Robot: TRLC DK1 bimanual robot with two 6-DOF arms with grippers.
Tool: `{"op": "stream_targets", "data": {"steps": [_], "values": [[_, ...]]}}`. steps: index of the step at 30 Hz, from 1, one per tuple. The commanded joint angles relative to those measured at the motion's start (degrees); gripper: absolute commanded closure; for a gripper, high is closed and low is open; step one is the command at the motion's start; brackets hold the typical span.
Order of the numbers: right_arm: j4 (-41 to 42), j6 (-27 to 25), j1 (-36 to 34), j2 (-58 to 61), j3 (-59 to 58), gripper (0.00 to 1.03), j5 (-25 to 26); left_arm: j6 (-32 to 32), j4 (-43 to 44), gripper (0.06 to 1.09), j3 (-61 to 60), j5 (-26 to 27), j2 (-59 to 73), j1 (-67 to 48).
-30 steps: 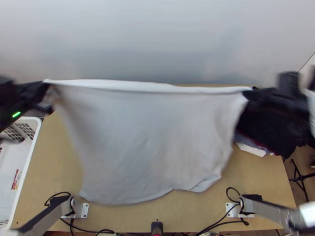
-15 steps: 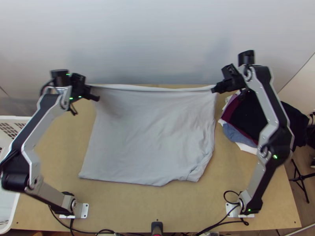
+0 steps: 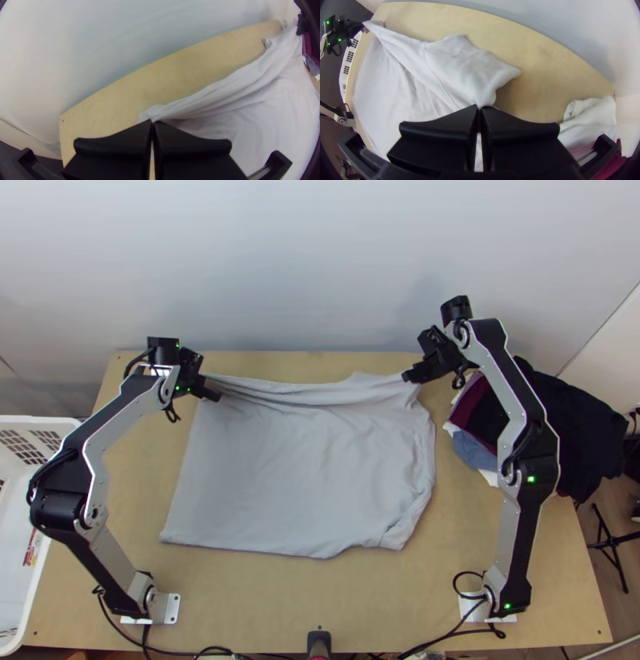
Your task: Fold the t-shirt
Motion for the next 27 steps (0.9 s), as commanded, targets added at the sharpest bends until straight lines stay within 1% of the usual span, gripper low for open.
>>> {"op": "stream_targets", "data": {"steps": [1,4,8,11,17,23,25,26,27], "values": [[-2.0,1.0,2.1,-10.6,-11.1,1.0,0.3,1.1,-3.6,1.05,-4.9,-0.2,-5.1,0.7],[-2.0,1.0,3.7,-16.2,-17.4,1.0,0.3,2.4,-3.8,1.05,-7.9,-0.1,-8.7,1.1],[-1.8,2.3,5.2,-22.5,-26.1,1.0,0.2,3.3,-5.7,1.05,-10.2,0.6,-11.9,1.7],[0.5,3.0,6.1,-25.3,-32.8,1.0,0.3,5.2,-5.2,1.05,-13.6,0.8,-12.8,1.5],[6.5,4.6,6.2,-26.5,-42.5,1.0,0.3,6.6,-2.5,1.05,-16.8,0.8,-11.6,1.2],[13.0,5.6,6.0,-23.4,-49.0,1.0,0.9,6.9,-2.0,1.02,-17.3,0.8,-9.6,1.2],[14.2,5.7,6.2,-22.3,-49.9,1.0,1.3,7.3,-1.7,0.93,-17.4,0.7,-9.0,1.2],[14.5,6.0,6.2,-22.1,-50.1,0.97,1.5,7.6,-1.7,0.87,-17.4,0.6,-8.9,1.1],[14.5,6.5,6.2,-22.0,-50.1,0.88,1.5,8.0,-1.7,0.81,-17.5,0.2,-8.8,1.0]]}}
